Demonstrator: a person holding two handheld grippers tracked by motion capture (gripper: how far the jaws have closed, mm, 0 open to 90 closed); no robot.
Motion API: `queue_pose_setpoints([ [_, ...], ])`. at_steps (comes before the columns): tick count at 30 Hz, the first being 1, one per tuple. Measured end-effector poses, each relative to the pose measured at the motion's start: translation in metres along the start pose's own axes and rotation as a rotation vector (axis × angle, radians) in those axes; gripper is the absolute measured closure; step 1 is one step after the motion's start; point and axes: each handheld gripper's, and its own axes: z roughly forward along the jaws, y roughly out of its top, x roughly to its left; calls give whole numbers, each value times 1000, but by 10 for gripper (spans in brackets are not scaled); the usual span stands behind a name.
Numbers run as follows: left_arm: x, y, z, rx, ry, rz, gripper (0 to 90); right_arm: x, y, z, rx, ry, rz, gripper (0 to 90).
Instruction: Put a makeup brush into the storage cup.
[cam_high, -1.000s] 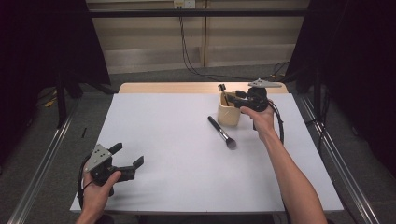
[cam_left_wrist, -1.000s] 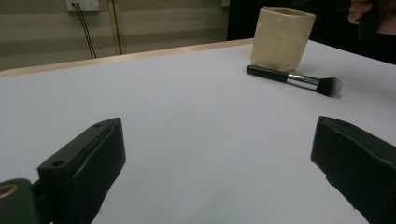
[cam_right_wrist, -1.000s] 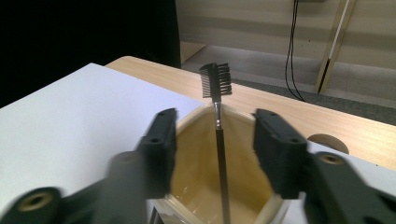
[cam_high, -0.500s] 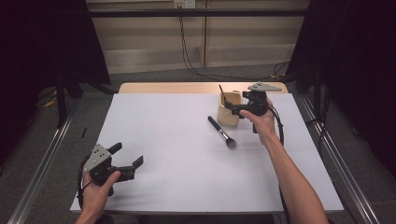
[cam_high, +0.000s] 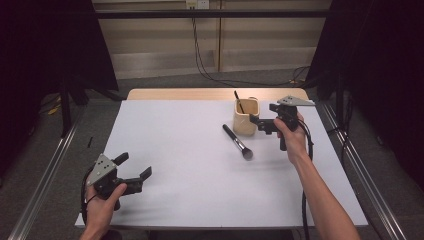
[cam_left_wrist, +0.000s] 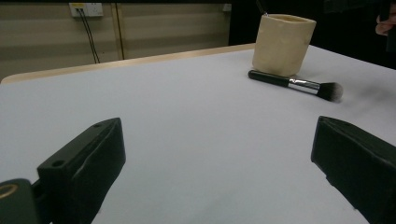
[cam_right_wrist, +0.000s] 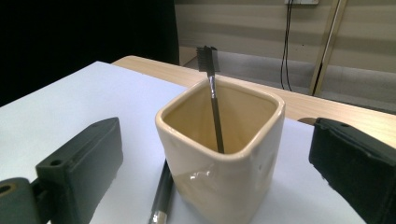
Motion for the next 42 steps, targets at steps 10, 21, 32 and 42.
queue_pose_setpoints([
  [10, 1, 0, -2, -1, 4, -4, 31, 8, -10, -18, -46, -25, 9, 23],
  [21, 0, 0, -3, 3, 4, 5, 31, 19, -15, -37, -55, -27, -5, 21],
  [32, -2, 1, -4, 2, -4, 13, 29, 20, -31, -58, -77, -32, 25, 20],
  [42, -2, 1, -4, 0, 2, 9, 28, 25, -48, -77, -93, -42, 9, 20],
])
